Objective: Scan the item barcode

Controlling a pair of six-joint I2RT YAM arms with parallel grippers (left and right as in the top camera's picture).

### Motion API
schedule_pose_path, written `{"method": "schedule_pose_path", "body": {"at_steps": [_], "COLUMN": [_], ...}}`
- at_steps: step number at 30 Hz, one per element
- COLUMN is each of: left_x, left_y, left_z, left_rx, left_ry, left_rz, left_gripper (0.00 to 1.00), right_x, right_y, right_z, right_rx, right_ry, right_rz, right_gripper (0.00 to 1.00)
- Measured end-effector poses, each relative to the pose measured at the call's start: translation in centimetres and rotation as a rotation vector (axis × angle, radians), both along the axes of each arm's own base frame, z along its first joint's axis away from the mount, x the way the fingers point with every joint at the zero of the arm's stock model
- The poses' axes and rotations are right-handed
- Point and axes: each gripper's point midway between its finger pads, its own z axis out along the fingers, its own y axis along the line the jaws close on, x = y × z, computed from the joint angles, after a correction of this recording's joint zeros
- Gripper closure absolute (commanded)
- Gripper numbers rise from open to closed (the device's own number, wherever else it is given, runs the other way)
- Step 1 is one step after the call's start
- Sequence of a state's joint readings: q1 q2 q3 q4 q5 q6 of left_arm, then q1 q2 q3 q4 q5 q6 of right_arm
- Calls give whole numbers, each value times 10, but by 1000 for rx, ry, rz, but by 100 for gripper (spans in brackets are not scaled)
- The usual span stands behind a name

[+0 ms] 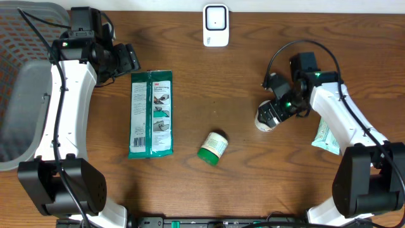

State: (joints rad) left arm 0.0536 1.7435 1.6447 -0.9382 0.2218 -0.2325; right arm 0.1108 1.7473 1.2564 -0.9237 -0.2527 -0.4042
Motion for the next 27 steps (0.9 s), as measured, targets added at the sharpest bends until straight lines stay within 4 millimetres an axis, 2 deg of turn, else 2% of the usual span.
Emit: {"method": "schedule_pose_path", "body": {"at_steps": [5,14,18,23,27], "left_x": [0,0,0,0,0], "left_y": [0,0,0,0,0], "left_z": [0,0,0,0,0], "left_rx": [0,0,0,0,0], "left_ry": [0,0,0,0,0], "left_rz": [0,0,0,0,0], "left_gripper": [19,19,19,19,19], "right_x": [13,11,13,11,7], "right_y": [1,6,11,16,24], "right_z": [11,12,14,12,10], "right_rx": [18,51,79,55,-4], "right_ry": [-20,6,-1,8,6], "right_rz": [-84,-136,-144,-165,-159], "right_gripper": [1,1,11,11,6]}}
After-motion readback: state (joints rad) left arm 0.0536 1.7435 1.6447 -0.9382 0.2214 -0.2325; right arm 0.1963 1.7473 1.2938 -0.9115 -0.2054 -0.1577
